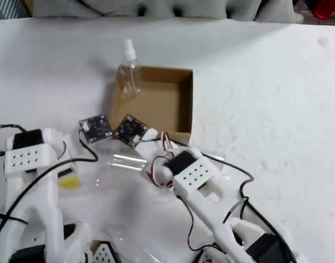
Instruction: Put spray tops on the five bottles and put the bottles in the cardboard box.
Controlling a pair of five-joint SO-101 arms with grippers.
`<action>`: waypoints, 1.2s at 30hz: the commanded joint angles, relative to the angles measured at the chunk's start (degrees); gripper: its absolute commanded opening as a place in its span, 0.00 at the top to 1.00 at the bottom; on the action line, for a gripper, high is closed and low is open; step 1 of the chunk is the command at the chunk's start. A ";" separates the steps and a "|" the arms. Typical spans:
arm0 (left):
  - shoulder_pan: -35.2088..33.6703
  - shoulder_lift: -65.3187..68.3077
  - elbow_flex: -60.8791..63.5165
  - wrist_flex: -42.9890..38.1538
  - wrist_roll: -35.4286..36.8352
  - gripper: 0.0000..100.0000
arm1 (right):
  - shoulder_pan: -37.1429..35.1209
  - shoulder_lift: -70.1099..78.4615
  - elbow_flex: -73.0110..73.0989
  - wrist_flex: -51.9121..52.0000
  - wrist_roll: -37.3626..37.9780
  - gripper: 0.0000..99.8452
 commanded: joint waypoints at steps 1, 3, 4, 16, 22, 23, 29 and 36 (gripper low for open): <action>9.98 -1.89 5.36 -0.79 -0.18 0.74 | 0.04 -4.09 -3.34 2.33 -0.70 0.98; 8.22 -1.98 5.01 -2.02 2.20 0.74 | 0.04 -6.02 -3.34 4.00 -0.70 0.98; 7.52 -1.98 5.01 -2.81 2.99 0.74 | 0.04 -6.73 -3.34 4.70 -0.79 0.98; -0.40 -2.07 0.26 -3.25 3.78 0.74 | 4.18 -0.13 -7.30 5.05 -3.96 0.98; -0.40 -2.07 0.18 -3.25 3.78 0.74 | 6.99 0.57 -8.62 5.23 -4.40 0.98; -0.40 -2.07 0.18 -3.34 3.69 0.74 | 7.08 -0.13 -8.62 5.93 -4.40 0.98; -0.40 -1.98 0.18 -3.69 3.52 0.74 | 10.24 -7.69 -8.62 9.89 -4.40 0.98; 0.66 -1.54 0.26 -3.60 3.69 0.74 | 17.36 -11.74 -8.70 9.89 -4.40 0.98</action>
